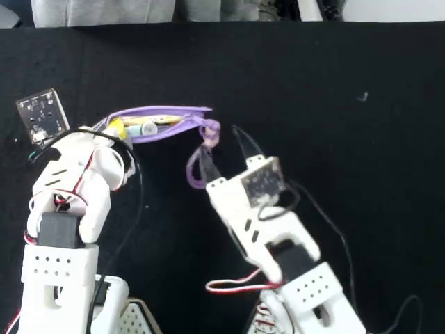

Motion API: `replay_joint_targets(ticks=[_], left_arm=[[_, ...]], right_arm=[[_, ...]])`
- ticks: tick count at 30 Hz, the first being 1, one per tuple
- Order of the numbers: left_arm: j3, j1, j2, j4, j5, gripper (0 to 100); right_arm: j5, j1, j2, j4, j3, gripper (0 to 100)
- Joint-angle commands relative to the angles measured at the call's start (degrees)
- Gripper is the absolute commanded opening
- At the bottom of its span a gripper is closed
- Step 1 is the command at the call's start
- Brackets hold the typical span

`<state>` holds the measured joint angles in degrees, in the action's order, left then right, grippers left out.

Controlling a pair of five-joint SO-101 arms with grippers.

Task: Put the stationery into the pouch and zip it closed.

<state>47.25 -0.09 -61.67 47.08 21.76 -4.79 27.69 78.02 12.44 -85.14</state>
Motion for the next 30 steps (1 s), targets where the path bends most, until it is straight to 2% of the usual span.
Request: replay_joint_targets(ticks=[1, 7, 10, 12, 19, 26, 30], left_arm=[[0.4, 0.9, 1.4, -0.1, -0.5, 3], [0.4, 0.9, 1.4, -0.1, -0.5, 3], [0.4, 0.9, 1.4, -0.1, -0.5, 3], [0.4, 0.9, 1.4, -0.1, -0.5, 3], [0.4, 0.9, 1.4, -0.1, -0.5, 3], [0.4, 0.9, 1.4, -0.1, -0.5, 3], [0.4, 0.9, 1.4, -0.1, -0.5, 3]], right_arm=[[0.5, 0.7, -8.8, -5.1, 5.8, 22.9], [0.2, 0.4, -15.1, -11.3, 6.1, 22.7], [0.3, -1.6, -15.3, -12.9, 6.2, 17.2], [0.5, -3.1, -15.4, -13.1, 7.1, 14.1], [0.5, -3.4, -15.5, -13.4, 8.0, 14.2], [0.5, -3.4, -15.3, -13.0, 8.0, 3.5], [0.4, -3.4, -15.2, -10.5, 8.7, 1.2]])
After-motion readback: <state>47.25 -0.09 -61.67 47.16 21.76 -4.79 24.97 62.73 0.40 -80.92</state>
